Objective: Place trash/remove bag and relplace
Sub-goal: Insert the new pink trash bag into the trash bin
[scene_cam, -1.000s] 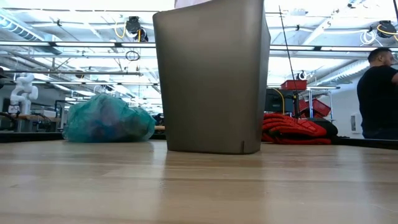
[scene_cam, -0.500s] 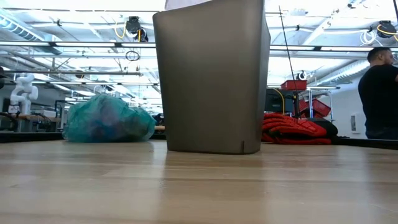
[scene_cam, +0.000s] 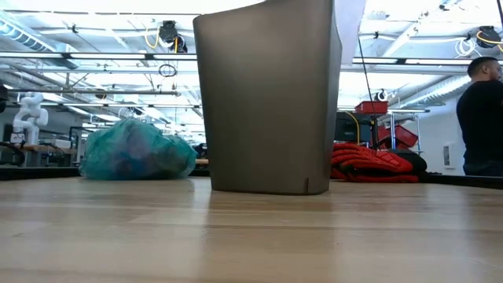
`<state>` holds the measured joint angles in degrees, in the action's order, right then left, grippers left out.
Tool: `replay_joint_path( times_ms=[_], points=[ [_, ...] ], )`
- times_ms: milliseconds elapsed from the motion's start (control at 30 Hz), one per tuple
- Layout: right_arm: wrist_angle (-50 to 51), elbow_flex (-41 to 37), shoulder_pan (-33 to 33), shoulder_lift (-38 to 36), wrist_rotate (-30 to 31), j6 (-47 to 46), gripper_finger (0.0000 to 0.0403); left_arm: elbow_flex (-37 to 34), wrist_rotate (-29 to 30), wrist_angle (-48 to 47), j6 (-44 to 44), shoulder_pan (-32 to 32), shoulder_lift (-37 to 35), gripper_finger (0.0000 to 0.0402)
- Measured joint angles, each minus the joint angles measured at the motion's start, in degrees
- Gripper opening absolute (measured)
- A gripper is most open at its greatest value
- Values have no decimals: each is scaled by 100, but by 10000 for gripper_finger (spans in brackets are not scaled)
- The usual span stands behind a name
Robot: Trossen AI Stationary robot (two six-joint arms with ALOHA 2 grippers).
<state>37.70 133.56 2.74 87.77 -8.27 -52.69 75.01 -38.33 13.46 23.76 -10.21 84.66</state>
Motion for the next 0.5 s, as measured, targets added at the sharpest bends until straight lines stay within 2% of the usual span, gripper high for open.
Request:
replay_joint_path(
  times_ms=[200, 300, 500],
  points=[
    [7, 0, 227, 0, -468, -242, 0, -448, 553, 9, 346, 178, 53, 0],
    [71, 0, 250, 0, -559, -262, 0, -507, 630, -205, 446, 219, 15, 0],
    [312, 0, 18, 65, -378, -367, 0, -512, 601, -996, 137, 213, -709, 0]
  ],
)
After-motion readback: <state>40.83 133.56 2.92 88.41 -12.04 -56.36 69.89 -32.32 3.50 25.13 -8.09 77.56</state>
